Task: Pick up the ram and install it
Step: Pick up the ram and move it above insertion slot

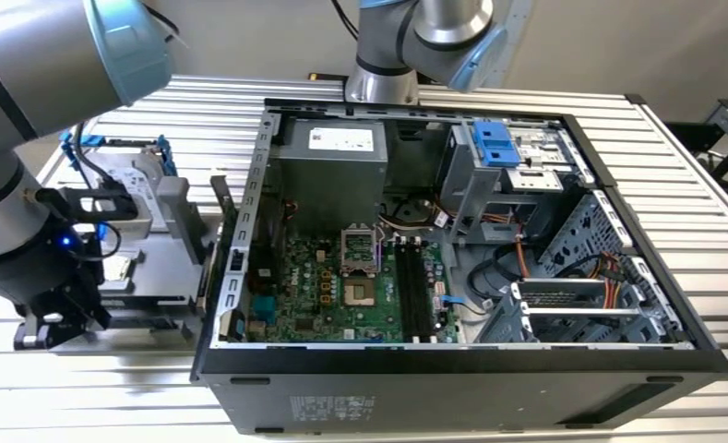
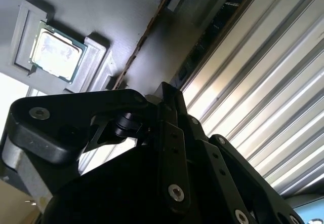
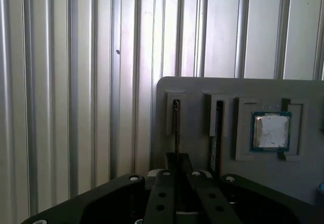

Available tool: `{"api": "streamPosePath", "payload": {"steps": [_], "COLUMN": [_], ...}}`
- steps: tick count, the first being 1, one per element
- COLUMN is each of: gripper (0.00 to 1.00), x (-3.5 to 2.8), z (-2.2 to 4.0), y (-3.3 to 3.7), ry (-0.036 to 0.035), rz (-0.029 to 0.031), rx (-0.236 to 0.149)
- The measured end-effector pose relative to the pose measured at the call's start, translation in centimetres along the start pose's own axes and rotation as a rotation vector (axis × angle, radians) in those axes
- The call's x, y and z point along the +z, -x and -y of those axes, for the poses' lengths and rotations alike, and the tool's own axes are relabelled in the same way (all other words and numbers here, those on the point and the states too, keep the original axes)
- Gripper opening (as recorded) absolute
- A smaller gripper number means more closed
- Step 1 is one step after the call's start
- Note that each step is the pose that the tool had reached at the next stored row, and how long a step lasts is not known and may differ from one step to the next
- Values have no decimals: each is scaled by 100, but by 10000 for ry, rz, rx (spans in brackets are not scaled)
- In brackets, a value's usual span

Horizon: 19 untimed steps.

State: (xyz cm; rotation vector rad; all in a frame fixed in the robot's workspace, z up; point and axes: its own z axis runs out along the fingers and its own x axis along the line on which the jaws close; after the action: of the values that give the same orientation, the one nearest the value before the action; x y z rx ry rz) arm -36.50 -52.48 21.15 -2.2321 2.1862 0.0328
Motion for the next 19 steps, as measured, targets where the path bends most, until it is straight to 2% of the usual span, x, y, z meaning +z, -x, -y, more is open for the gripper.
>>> {"api": "streamPosePath", "payload": {"steps": [10, 19], "gripper": [0, 0], "x": [-58, -137], "z": [0, -1], "y": [2, 3], "ry": [-2, 0], "rz": [0, -1], "rx": [0, 0]}}
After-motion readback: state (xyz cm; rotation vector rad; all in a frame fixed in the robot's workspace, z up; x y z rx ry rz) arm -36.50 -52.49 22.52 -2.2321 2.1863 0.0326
